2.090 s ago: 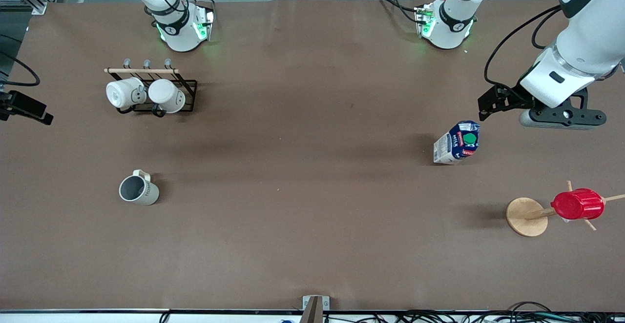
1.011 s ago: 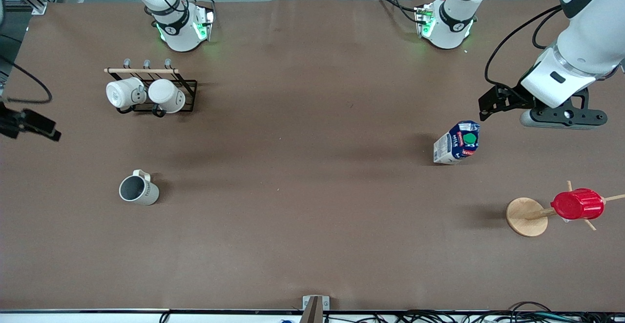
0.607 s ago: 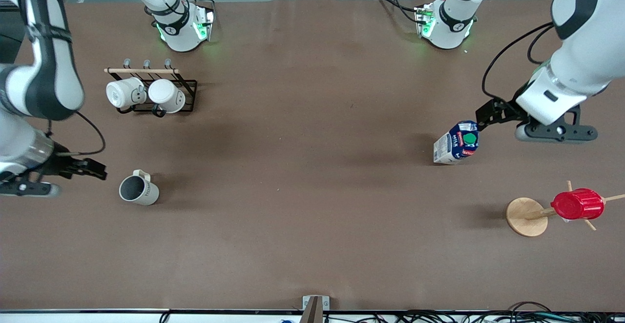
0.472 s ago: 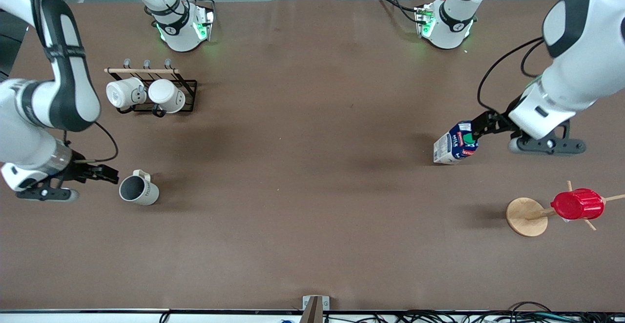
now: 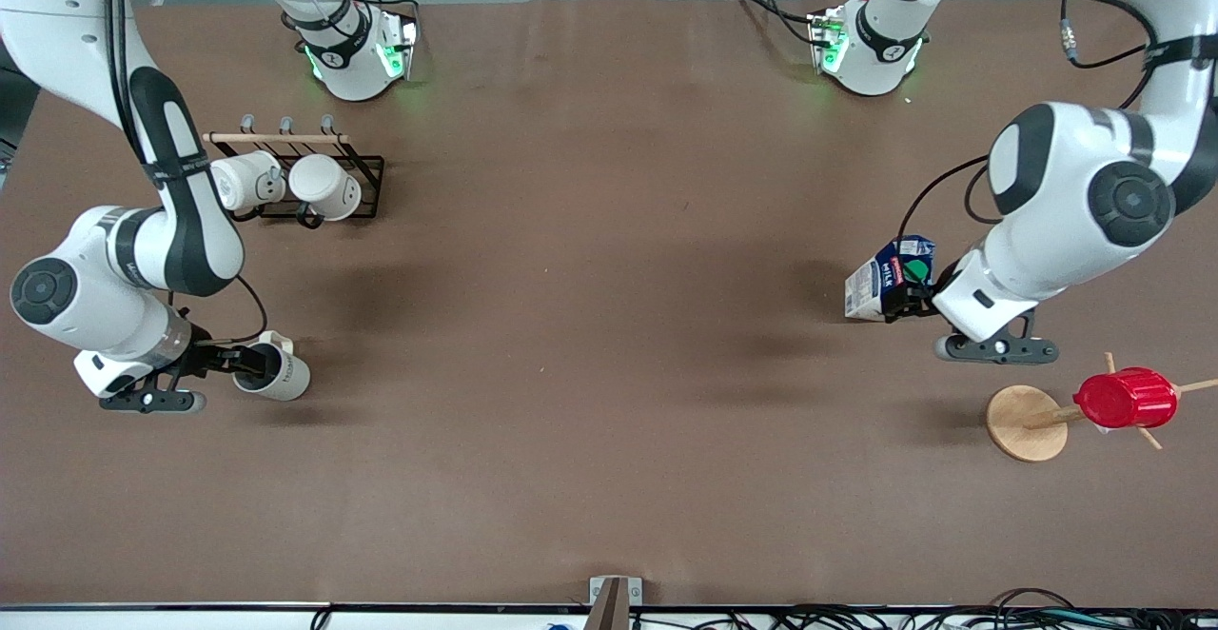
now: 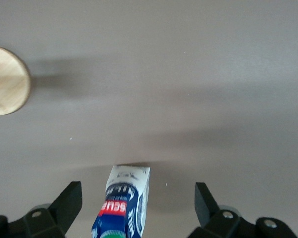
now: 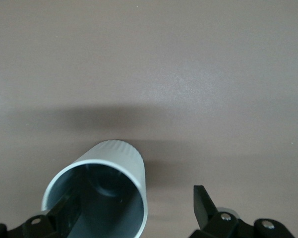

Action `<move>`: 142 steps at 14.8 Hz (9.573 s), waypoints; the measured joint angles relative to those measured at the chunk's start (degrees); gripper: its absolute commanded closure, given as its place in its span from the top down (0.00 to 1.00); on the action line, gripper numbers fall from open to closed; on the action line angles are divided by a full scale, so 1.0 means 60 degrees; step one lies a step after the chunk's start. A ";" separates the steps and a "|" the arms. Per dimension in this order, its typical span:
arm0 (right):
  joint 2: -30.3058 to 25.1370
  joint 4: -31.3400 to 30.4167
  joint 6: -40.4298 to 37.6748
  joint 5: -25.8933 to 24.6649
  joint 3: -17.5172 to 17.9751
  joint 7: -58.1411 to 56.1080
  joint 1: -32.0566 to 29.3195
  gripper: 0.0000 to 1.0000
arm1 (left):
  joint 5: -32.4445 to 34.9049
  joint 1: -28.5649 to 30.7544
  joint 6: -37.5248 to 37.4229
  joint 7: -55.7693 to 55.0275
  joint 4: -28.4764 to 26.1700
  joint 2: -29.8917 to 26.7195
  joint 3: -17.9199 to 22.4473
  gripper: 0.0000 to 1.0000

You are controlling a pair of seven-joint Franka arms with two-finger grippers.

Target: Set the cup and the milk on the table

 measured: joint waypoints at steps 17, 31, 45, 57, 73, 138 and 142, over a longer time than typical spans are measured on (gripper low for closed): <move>0.0347 0.0723 -0.0793 -0.0001 0.0103 -0.0163 0.0092 0.00 | 0.0097 0.0049 0.2191 0.0005 -0.2179 0.0013 0.0004 0.65; 0.0192 0.2052 -0.1836 -0.0484 0.3277 0.3557 0.2039 0.00 | 0.0097 0.0204 0.2208 -0.0012 -0.2088 0.0010 -0.0002 0.48; 0.2064 0.3076 -0.0901 -0.2491 0.3302 0.7433 0.5013 0.06 | 0.0097 0.0234 0.2207 -0.0019 -0.2087 0.0007 0.0007 0.49; 0.2094 0.3204 -0.0918 -0.2535 0.3221 0.7908 0.5004 1.00 | 0.0097 0.0424 0.1743 -0.0019 -0.2400 -0.0393 -0.0001 0.49; -0.2992 0.3661 -0.6143 -0.2429 0.2523 0.6059 0.0400 1.00 | 0.0098 0.0430 0.0974 -0.0019 -0.2964 -0.0683 0.0000 0.33; -0.4679 0.3461 -0.8702 -0.0330 0.0054 0.1760 0.0248 1.00 | -0.0747 -0.1629 -0.0888 -0.1663 -0.0899 -0.2886 -0.0063 1.00; -0.4679 0.3461 -0.8702 -0.0328 0.0054 0.1760 0.0248 1.00 | -0.0607 -0.0993 -0.1479 -0.1125 -0.0262 -0.2990 -0.0014 1.00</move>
